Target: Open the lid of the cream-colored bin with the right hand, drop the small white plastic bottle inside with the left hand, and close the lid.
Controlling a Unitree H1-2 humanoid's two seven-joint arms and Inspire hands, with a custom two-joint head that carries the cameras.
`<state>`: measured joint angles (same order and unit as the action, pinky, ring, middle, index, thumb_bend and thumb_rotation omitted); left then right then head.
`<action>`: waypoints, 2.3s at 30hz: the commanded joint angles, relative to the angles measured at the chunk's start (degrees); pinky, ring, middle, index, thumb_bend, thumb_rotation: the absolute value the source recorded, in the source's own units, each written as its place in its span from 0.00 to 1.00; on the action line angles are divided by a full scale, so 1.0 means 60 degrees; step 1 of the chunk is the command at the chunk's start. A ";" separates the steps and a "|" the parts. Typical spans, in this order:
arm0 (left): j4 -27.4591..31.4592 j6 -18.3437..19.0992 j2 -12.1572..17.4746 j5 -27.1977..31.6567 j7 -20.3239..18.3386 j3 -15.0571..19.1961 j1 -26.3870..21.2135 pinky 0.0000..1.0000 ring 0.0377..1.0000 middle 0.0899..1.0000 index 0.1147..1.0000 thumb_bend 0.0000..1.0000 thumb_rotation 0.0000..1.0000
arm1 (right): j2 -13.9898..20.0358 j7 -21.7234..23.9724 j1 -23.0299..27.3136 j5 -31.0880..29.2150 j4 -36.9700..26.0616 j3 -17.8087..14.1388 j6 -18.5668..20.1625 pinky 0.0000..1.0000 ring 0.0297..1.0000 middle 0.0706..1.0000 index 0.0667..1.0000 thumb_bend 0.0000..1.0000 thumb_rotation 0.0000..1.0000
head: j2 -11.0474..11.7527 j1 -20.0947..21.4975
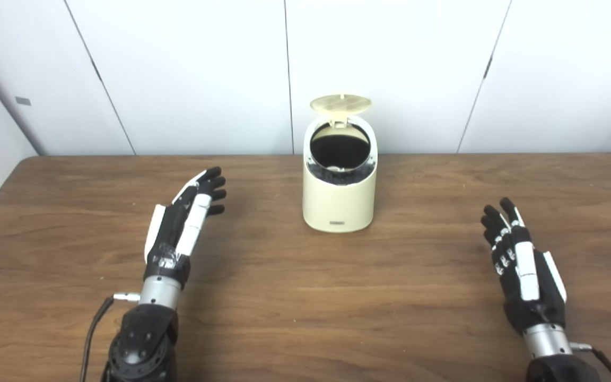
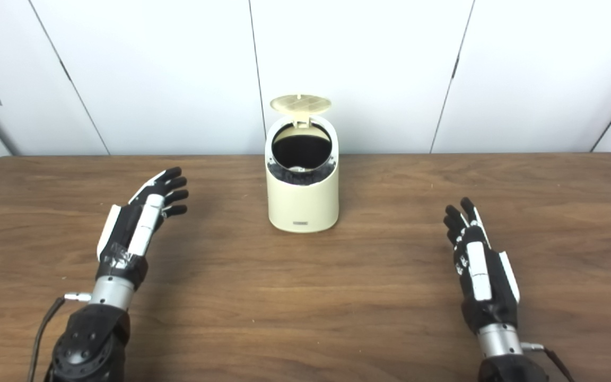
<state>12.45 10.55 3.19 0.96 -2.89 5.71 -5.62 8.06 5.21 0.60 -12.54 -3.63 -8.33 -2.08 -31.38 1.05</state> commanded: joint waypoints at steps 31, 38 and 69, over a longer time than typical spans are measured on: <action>-0.0079 -0.0676 -0.0335 0.0734 0.0178 -0.0145 0.0965 1.00 1.00 1.00 1.00 0.67 1.00 | 0.1505 0.0635 0.6389 0.5461 -0.0556 0.3280 0.3921 0.80 0.87 0.88 0.85 0.61 1.00 | -0.0145 0.0287; -0.0059 -0.0668 -0.0331 0.0761 0.0163 -0.0157 0.0967 1.00 1.00 1.00 1.00 0.68 1.00 | 0.1512 0.0953 0.7065 0.6356 -0.0080 0.3919 0.4051 0.85 0.91 0.90 0.84 0.56 1.00 | -0.0143 0.0294; 0.0083 -0.0405 -0.0370 0.0687 0.0220 -0.0288 0.0896 1.00 1.00 1.00 1.00 0.61 1.00 | 0.1799 0.1556 0.6772 0.7380 -0.0339 0.4359 0.3435 0.98 1.00 0.98 0.59 0.61 1.00 | -0.0232 0.0178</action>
<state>10.94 8.43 1.11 5.09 -1.80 4.36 0.85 17.83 14.24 39.16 30.97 -3.13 18.23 20.21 -32.69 2.11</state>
